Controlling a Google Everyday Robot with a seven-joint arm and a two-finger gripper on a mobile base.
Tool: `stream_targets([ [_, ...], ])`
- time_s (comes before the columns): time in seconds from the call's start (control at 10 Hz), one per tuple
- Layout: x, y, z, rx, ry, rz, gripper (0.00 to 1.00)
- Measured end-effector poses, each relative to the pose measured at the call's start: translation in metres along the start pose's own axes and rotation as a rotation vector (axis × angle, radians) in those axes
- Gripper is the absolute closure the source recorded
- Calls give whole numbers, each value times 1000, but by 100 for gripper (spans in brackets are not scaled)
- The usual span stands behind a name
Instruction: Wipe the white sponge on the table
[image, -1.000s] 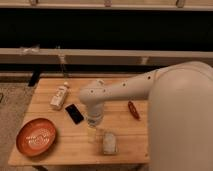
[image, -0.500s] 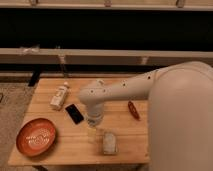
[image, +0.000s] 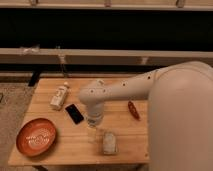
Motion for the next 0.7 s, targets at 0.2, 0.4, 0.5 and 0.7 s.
stream_targets([
  [0.2,7,-6,0,31,46,100,20],
  [0.4,24,-11,1,55,82,241,20],
  [0.5,32,-11,2,60,96,301,20],
  [0.7,48,-12,5,62,130,421,20],
])
